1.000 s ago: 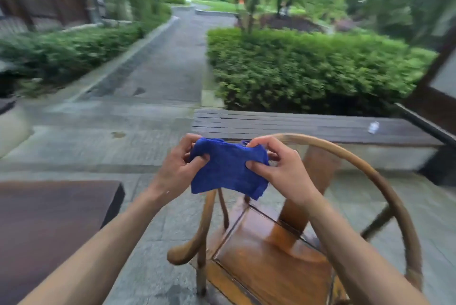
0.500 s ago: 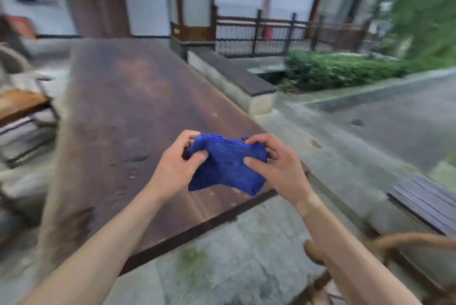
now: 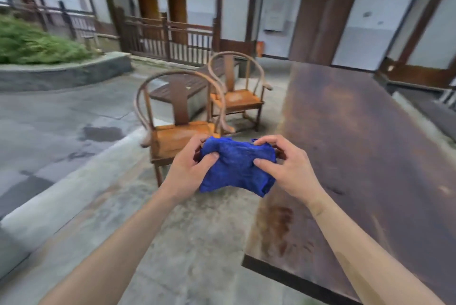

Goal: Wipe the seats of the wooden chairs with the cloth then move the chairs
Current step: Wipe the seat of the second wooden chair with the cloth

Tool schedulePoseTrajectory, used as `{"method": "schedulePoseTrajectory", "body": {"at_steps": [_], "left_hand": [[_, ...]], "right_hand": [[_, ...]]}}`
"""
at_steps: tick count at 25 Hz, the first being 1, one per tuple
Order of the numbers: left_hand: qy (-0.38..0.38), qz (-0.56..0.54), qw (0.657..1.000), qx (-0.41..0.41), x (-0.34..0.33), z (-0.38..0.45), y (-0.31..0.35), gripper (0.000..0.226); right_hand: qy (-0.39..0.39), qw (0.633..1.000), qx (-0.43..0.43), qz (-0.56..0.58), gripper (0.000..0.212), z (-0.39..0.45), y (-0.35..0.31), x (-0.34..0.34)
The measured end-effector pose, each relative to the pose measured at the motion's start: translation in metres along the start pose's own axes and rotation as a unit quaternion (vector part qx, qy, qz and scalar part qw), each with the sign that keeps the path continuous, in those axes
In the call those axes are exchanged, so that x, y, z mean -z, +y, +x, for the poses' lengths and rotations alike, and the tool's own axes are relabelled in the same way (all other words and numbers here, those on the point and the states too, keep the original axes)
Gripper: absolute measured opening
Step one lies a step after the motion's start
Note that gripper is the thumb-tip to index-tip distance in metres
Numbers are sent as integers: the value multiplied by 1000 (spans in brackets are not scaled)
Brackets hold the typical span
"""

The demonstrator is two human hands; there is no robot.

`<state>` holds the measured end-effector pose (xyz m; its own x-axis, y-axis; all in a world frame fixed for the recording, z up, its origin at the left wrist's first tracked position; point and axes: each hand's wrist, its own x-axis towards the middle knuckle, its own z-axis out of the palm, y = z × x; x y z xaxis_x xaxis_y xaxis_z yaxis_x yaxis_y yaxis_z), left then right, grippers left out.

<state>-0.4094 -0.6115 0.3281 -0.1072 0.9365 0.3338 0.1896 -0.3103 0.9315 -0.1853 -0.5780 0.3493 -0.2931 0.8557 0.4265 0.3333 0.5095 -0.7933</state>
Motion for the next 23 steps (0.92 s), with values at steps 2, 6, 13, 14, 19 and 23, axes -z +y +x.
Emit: {"method": "schedulePoseTrajectory", "body": {"at_steps": [2, 6, 13, 14, 19, 23], "left_hand": [[43, 5, 999, 17, 40, 0, -11, 23], [113, 28, 993, 33, 95, -5, -24, 26], [176, 44, 983, 44, 140, 6, -53, 24], [178, 43, 982, 46, 144, 11, -58, 25], [175, 31, 983, 52, 162, 41, -81, 29], [171, 19, 983, 61, 171, 77, -102, 23]], "right_hand": [[-35, 999, 14, 12, 39, 25, -5, -40], [-99, 993, 33, 50, 36, 60, -10, -100], [-155, 984, 57, 67, 33, 103, -4, -157], [-157, 984, 56, 69, 33, 109, -2, -162], [-153, 985, 43, 74, 32, 137, 11, -185], [-149, 985, 30, 86, 32, 171, 32, -203]]}}
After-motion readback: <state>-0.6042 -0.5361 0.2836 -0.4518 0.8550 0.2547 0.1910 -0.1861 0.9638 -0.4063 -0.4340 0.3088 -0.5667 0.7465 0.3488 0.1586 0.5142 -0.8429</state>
